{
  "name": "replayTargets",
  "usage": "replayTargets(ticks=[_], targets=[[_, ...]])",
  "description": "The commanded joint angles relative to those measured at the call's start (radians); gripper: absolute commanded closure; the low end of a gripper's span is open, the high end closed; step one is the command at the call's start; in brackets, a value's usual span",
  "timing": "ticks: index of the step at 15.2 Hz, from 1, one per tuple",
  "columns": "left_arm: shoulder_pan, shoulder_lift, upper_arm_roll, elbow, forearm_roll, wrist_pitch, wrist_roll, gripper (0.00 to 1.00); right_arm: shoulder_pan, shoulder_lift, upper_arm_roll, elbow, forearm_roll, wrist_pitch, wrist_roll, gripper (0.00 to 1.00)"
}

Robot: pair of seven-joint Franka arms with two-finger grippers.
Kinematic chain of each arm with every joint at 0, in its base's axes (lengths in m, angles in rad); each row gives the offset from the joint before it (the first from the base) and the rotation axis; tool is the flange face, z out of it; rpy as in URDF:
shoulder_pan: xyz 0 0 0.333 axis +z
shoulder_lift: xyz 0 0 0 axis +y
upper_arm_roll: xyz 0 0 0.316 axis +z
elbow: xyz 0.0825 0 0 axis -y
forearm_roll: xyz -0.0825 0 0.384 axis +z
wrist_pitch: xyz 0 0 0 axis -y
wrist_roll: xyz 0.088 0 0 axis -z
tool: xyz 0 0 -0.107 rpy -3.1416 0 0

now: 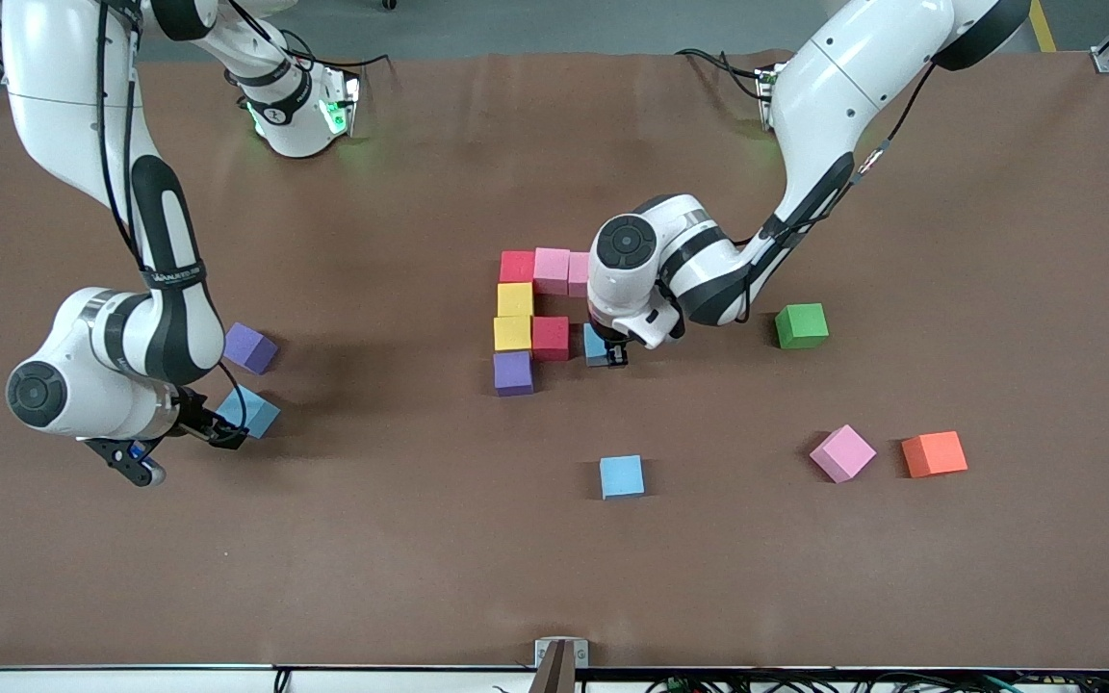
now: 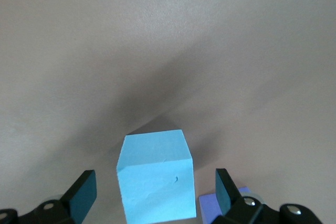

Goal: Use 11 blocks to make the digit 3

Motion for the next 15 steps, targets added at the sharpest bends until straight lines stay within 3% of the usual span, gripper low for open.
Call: replayTargets(ticks=[1, 7, 15], targets=[[-0.015, -0.008, 0.003, -0.024, 0.021, 0.036, -0.024, 0.90, 0.016, -0.011, 0.003, -0.047, 0.004, 0.040, 0.020, 0.00], [-0.018, -0.007, 0.003, -0.024, 0.021, 0.049, -0.025, 0.90, 0.018, 0.019, 0.004, -0.053, 0.004, 0.061, 0.007, 0.04], [-0.018, 0.003, 0.003, -0.022, 0.021, 0.080, -0.025, 0.90, 0.013, 0.028, 0.046, -0.062, 0.001, 0.046, -0.110, 0.67]])
